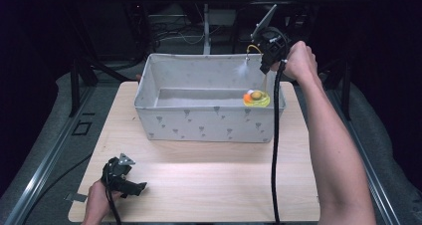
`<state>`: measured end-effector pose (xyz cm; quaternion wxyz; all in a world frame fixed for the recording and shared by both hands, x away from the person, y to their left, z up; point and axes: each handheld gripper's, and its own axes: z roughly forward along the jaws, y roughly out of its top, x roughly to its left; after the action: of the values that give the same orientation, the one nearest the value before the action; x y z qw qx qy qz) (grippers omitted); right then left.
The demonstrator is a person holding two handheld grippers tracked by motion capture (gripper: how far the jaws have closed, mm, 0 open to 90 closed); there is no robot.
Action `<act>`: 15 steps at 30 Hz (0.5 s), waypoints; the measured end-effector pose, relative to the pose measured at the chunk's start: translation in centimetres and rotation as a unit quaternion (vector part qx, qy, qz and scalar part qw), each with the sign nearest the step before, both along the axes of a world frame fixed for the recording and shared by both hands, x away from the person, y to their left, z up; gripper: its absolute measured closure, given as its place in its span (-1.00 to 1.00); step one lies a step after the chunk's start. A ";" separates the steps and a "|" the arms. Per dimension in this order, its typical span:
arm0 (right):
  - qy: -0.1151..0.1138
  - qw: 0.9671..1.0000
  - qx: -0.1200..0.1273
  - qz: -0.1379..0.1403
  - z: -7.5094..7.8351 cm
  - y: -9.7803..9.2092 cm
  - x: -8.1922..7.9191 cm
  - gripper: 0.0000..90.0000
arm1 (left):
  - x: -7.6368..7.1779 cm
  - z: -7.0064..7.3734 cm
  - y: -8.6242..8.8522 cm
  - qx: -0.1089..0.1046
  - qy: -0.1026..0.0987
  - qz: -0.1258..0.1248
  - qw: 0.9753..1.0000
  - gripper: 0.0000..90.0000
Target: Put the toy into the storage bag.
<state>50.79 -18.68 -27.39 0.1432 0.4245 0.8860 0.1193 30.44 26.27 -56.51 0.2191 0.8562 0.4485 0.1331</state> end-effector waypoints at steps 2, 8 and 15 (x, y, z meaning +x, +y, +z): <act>0.003 1.000 0.000 -0.001 -0.4 -0.1 0.0 0.95 | 0.0 0.0 0.0 0.000 0.000 0.000 1.000 -0.99; 0.020 1.000 -0.003 0.001 -1.6 -0.3 0.1 0.95 | 0.0 0.0 0.0 0.001 -0.001 0.000 1.000 -0.99; 0.030 1.000 -0.005 -0.001 -2.8 -0.7 0.0 0.95 | 0.0 0.0 0.0 0.000 -0.001 0.000 1.000 -0.99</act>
<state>50.84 -19.36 -30.14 0.1187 0.4285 0.8899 0.1021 30.43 26.26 -56.47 0.2194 0.8560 0.4484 0.1342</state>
